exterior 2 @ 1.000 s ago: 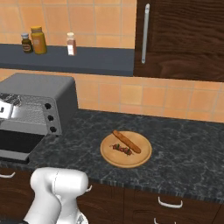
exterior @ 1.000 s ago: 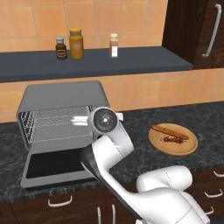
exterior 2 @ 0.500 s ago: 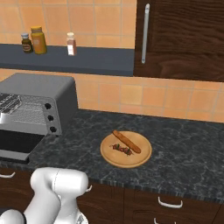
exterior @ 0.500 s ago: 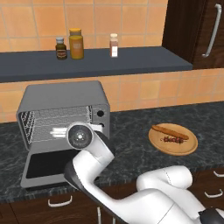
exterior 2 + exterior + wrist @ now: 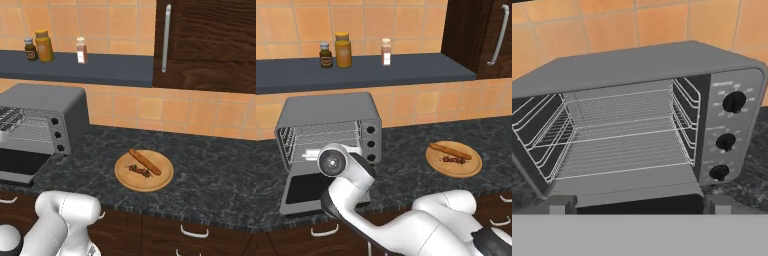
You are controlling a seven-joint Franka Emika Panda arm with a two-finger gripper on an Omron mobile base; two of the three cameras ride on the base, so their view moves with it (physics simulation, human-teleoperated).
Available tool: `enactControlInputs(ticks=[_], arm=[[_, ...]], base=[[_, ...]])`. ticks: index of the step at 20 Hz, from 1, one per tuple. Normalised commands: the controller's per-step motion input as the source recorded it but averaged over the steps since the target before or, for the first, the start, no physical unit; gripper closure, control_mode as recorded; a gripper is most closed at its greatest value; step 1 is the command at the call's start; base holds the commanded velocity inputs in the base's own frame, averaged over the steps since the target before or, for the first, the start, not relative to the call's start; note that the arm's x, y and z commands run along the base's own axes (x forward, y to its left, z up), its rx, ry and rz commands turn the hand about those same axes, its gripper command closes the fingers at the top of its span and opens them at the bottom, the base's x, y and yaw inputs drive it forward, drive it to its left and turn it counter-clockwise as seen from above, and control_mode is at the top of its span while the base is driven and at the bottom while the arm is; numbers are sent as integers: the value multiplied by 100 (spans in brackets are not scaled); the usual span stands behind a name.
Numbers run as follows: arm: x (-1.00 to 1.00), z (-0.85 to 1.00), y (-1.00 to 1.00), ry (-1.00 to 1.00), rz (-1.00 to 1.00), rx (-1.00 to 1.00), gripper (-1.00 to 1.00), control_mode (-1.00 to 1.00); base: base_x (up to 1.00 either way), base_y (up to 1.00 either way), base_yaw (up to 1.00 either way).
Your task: Pick up the kebab skewer and baguette bread, and place them inside the toaster oven. Close the toaster oven door and start by setting the timer.
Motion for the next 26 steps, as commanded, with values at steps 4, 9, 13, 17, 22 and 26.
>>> enactControlInputs(ticks=[4,9,13,17,22,26], arm=[[58,0,-35,-11,6,4,-100,-100],[43,0,2,-8,12,0,-100,-100],[30,-9,3,0,2,-6,-100,-100],[46,-4,-10,0,5,-1,-100,-100],[36,-22,0,0,0,-1,-100,-100],[45,-4,0,0,0,0,-100,-100]], base=[[0,0,0],[0,0,0],[0,0,0],[0,0,0],[0,0,0],[0,0,0]])
